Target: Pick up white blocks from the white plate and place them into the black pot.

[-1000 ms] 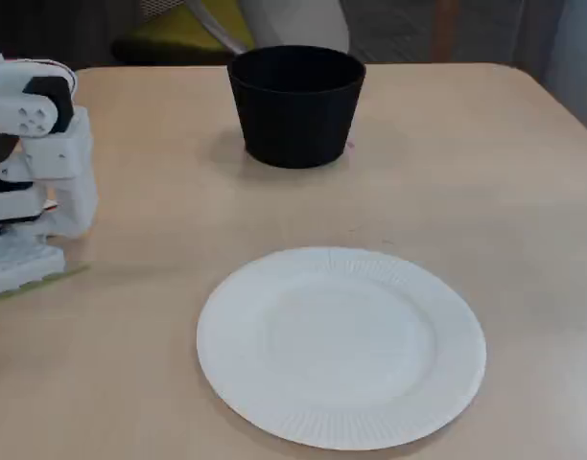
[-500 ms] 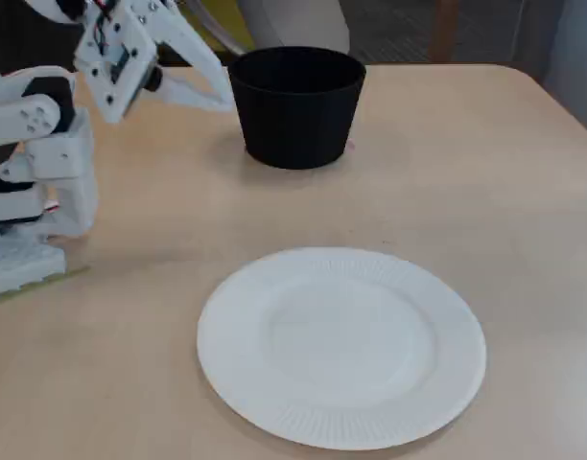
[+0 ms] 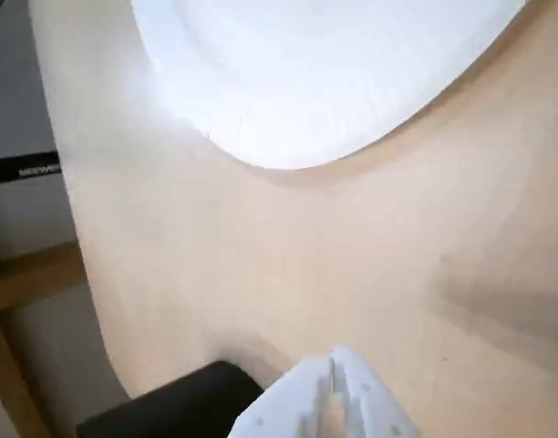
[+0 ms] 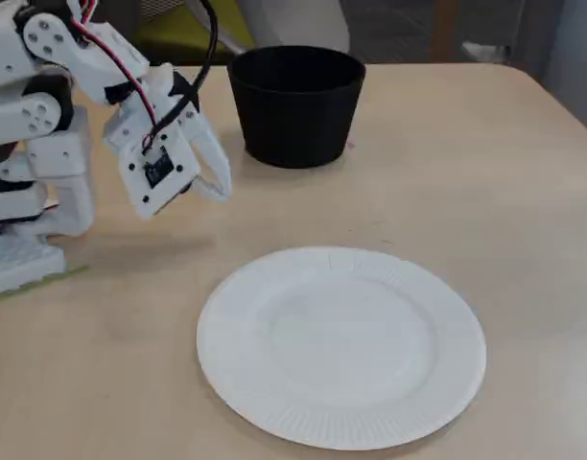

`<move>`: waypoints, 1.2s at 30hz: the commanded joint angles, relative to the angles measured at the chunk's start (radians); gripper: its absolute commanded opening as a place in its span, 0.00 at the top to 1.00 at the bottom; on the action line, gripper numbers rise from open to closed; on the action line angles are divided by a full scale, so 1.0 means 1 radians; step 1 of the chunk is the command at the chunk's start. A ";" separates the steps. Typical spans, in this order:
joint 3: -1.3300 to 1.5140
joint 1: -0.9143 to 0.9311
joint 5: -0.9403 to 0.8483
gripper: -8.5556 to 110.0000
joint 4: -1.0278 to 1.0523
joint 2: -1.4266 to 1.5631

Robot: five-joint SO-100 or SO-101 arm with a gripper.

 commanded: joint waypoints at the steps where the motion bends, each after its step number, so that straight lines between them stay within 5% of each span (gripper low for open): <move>1: 0.000 0.000 0.006 0.95 -0.021 0.006; 36: 0.000 -0.008 -0.002 0.95 -0.023 0.006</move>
